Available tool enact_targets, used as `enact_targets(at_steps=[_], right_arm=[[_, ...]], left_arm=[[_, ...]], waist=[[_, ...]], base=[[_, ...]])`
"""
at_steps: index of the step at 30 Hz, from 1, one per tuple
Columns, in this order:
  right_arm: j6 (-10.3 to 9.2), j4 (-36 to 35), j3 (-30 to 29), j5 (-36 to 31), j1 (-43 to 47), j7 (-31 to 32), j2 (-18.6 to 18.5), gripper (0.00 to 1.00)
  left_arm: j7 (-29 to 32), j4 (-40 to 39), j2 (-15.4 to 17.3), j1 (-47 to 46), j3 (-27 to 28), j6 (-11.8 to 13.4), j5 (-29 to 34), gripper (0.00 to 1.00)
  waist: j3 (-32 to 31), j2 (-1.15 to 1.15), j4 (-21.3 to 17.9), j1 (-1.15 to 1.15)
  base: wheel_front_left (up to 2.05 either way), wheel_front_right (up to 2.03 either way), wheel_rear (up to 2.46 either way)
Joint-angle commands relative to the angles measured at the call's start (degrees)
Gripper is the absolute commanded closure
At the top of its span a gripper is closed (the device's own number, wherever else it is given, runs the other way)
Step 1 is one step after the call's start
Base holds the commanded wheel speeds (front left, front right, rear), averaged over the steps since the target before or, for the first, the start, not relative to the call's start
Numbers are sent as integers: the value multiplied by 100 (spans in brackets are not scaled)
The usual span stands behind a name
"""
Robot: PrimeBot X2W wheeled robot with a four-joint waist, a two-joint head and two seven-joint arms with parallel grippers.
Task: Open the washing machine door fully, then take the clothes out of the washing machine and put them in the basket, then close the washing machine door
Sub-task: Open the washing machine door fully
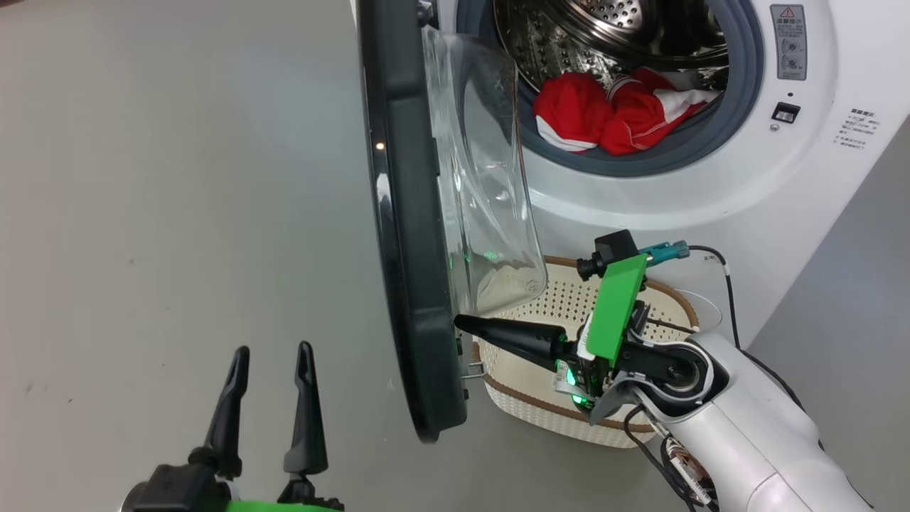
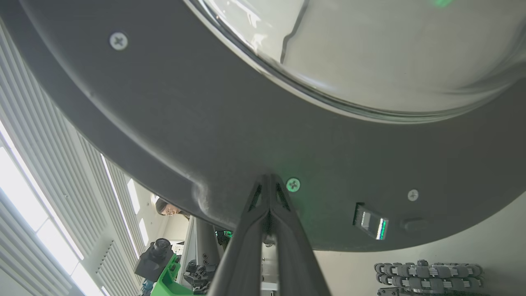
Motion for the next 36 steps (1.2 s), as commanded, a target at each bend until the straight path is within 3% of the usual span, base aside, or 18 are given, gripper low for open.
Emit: enact_targets(at_steps=[1,13,20,22,23,24,36], right_arm=[[44,-150,113,62,-227,-16,136,100],[44,-70,359,170,-402,-165,135,100],[44,-338,335,-309,-269,-718,0,100],[44,-399,329,-590,-200,-1123,-42,51],[44,-462,347,-731,-151,-1299,-55,17],[44,-505,371,-912,-102,-1514,-81,1],[44,-464,693,-3607,297,-4224,-340,0]], left_arm=[[-27,-172,73,-29,207,71,-46,0],[-28,-176,50,11,208,63,-157,0],[-28,-105,63,-33,181,18,-190,0],[-28,-95,77,-37,180,2,-198,0],[-28,-85,84,-36,183,-3,-204,0],[-28,-77,86,-36,184,-5,-211,0],[-23,2,167,-22,165,-39,-222,0]], waist=[[22,0,13,0],[67,0,22,0],[-15,0,-16,0],[-53,0,-31,0],[-77,0,-40,0],[-94,0,-49,0],[-330,0,-161,0]], base=[[0,0,0],[0,0,0],[0,0,0],[0,0,0],[0,0,0],[0,0,0],[0,0,0]])
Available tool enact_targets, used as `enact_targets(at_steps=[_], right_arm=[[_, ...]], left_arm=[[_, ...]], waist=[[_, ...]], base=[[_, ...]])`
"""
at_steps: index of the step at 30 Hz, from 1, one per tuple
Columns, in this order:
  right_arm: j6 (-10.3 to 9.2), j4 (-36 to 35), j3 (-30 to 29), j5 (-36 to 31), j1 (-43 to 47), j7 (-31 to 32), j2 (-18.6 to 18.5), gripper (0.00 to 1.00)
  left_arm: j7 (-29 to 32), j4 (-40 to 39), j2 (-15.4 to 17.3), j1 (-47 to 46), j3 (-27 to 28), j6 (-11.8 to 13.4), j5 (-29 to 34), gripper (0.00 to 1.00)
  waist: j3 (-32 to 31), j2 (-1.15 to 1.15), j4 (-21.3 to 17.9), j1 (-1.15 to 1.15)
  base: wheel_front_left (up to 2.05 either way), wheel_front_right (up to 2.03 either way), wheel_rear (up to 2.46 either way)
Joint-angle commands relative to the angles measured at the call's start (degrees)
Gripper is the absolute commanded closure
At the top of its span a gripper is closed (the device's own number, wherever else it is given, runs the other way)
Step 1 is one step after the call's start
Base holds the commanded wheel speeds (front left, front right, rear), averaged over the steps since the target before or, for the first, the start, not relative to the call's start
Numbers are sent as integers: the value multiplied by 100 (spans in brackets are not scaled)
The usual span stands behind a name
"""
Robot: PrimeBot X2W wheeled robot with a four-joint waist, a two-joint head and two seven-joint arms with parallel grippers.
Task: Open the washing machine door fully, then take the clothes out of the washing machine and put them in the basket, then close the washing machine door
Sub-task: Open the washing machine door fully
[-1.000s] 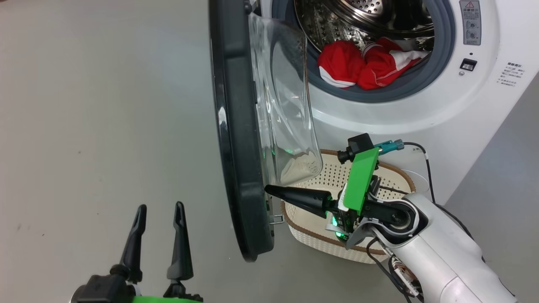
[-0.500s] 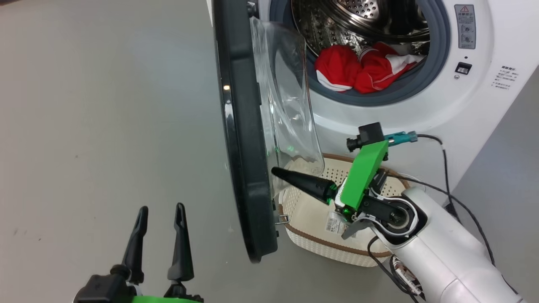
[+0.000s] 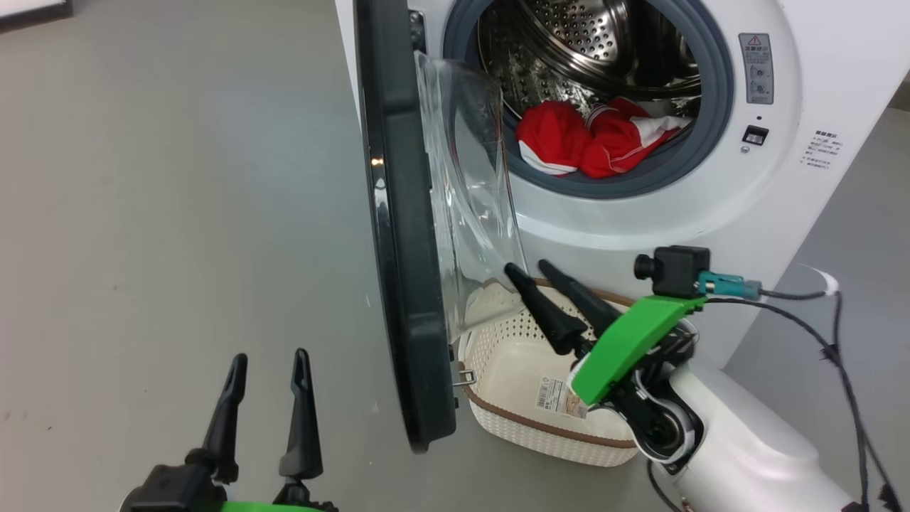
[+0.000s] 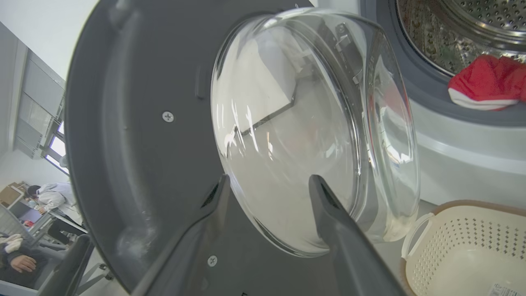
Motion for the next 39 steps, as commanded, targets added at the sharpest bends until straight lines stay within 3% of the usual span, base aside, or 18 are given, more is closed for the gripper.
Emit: enact_targets(at_steps=[1,6,12,14,15,21,30,39], right_arm=[[43,-61,23,-446,53,-360,-37,0],[43,210,-261,-1729,160,-1127,-49,0],[43,168,-928,-3138,421,-1345,92,0],[43,17,-1296,-3692,617,-1361,177,0],[43,-295,-1705,-4301,854,-1366,267,0],[43,-1271,-2456,-5468,1659,-1368,451,0],[43,-1972,-2612,-5588,2357,-1369,468,0],[43,-2027,-2646,-5448,2727,-1369,469,0]], left_arm=[[-24,-162,63,-72,180,-47,-8,0],[-26,-314,69,-44,258,-27,69,0],[-27,-390,48,25,291,-28,144,0],[-27,-408,43,39,300,-32,192,0],[-27,-415,39,49,309,-39,243,0],[-28,-473,36,39,367,-41,461,0],[-28,-405,-24,99,396,-116,528,0],[-28,-314,-65,150,427,-155,509,0]], waist=[[-41,0,-22,0],[-98,0,-50,0],[-133,0,-77,0],[-142,0,-86,0],[-145,0,-91,0],[-167,0,-94,0],[-182,0,-110,0],[-176,0,-109,0]], base=[[0,0,0],[0,0,0],[0,0,0],[0,0,0],[0,0,0],[0,0,0],[0,0,0],[0,0,0]])
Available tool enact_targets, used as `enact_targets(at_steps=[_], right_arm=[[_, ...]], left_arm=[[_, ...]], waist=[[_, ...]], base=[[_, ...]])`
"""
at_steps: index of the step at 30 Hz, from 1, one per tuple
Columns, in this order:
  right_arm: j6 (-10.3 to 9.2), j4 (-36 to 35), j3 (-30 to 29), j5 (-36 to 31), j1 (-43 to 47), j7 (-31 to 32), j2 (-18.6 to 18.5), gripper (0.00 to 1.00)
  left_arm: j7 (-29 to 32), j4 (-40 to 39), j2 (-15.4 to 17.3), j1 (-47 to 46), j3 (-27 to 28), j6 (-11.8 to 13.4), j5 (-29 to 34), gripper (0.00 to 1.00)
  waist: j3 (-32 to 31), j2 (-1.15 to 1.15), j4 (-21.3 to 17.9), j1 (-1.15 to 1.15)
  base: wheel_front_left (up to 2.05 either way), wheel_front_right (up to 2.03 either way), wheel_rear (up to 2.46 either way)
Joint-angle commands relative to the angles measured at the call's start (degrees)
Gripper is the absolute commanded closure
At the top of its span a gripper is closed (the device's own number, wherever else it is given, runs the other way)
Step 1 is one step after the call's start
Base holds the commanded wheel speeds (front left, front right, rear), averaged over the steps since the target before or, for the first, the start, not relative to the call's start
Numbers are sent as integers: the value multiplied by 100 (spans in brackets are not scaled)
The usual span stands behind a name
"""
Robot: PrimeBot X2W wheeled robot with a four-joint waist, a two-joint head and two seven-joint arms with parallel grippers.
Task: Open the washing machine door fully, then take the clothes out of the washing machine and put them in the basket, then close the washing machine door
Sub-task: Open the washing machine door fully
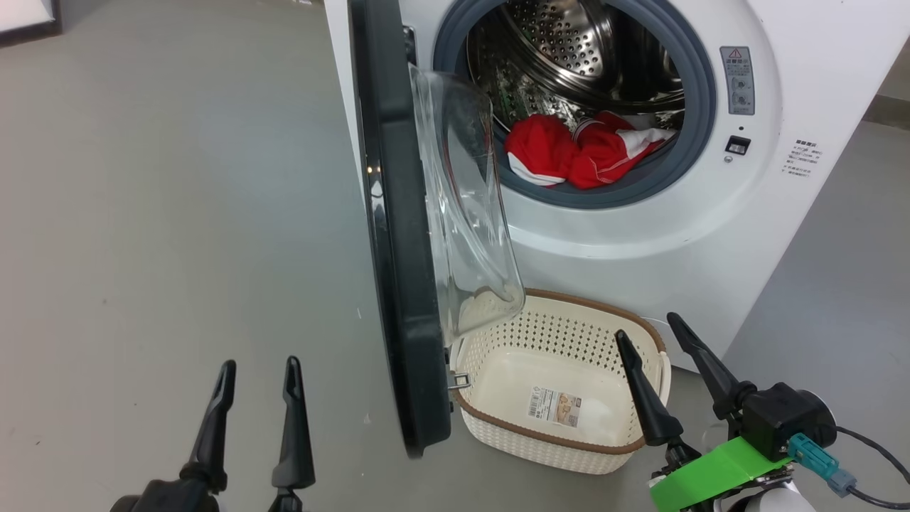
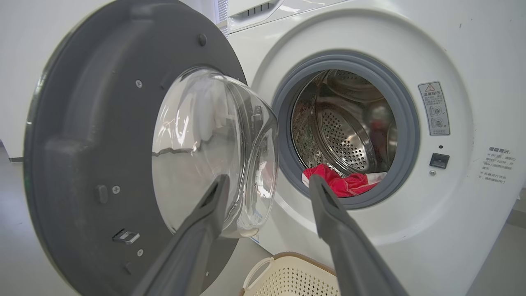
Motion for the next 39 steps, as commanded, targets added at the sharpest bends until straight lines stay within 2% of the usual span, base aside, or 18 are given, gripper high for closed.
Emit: enact_targets(at_steps=[1,12,13,14,20,31,39], right_arm=[[36,-158,87,42,-102,-37,13,0],[36,-132,64,33,-105,-37,13,0],[36,-129,62,37,-107,-37,13,0],[36,-127,57,43,-109,-37,13,0],[36,-121,34,75,-111,-37,13,0],[36,-119,31,102,-160,-37,14,0],[36,-108,38,96,-198,-37,14,0]], left_arm=[[-28,-111,4,-75,208,-56,39,0],[-28,40,-19,-87,174,-92,61,0],[-28,49,-10,-97,169,-88,101,62],[-28,56,-3,-107,162,-81,141,100],[-28,-57,36,-227,84,-71,346,100],[165,-872,31,-722,-285,-165,552,100],[503,-1311,16,-1081,-764,-359,610,100]], waist=[[3,0,-2,0],[2,0,-19,0],[3,0,-19,0],[5,0,-18,0],[16,0,-22,0],[65,0,-161,0],[95,0,-316,0]], base=[[0,0,0],[0,0,0],[0,0,0],[0,0,0],[0,0,0],[0,0,0],[0,0,0]])
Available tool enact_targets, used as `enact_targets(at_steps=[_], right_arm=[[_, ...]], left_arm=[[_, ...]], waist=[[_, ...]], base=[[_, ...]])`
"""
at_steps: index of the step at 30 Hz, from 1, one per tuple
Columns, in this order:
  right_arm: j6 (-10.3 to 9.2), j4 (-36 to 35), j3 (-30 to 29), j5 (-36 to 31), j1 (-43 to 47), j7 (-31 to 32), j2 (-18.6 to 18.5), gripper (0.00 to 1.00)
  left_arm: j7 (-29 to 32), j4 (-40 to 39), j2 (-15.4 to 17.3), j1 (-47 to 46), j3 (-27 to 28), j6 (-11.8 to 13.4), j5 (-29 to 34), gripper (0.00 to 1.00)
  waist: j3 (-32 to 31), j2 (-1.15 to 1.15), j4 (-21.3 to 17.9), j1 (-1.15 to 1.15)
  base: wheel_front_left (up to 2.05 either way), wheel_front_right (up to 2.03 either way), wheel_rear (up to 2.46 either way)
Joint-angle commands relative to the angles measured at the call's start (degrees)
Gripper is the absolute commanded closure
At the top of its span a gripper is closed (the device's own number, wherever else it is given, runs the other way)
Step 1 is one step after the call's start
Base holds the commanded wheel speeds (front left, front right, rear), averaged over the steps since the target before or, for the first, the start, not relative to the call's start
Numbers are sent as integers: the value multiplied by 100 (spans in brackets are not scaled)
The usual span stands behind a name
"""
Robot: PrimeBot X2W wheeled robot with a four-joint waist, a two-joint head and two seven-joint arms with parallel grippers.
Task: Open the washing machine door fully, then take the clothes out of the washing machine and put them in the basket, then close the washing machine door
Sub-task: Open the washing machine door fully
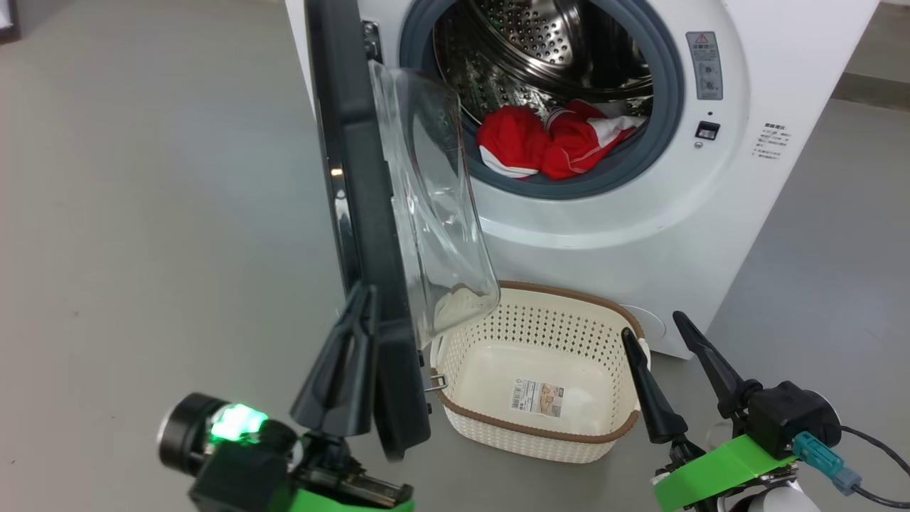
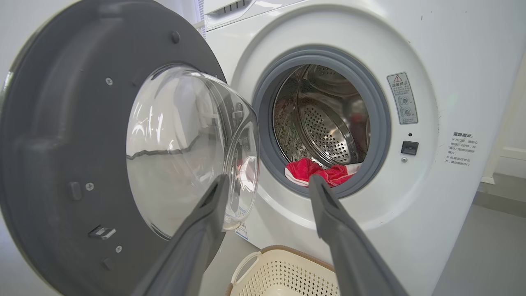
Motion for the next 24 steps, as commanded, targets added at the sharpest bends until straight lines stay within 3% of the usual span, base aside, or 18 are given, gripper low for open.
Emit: enact_targets(at_steps=[1,12,19,24], right_arm=[[36,-120,113,65,-200,-37,8,0],[36,-109,117,69,-274,-37,8,0],[36,-98,145,90,-319,-37,8,0],[36,-88,153,110,-332,-37,8,0]], left_arm=[[79,-159,36,-285,68,-64,-12,100],[759,710,-2,-696,-489,-438,-606,100],[1394,1431,-12,-911,-563,-299,-764,100],[1466,1652,-3,-993,-488,-127,-719,100]], waist=[[11,0,-40,0],[117,0,-207,0],[172,0,-290,0],[185,0,-335,0]], base=[[0,0,0],[0,0,0],[0,0,0],[0,0,0]])
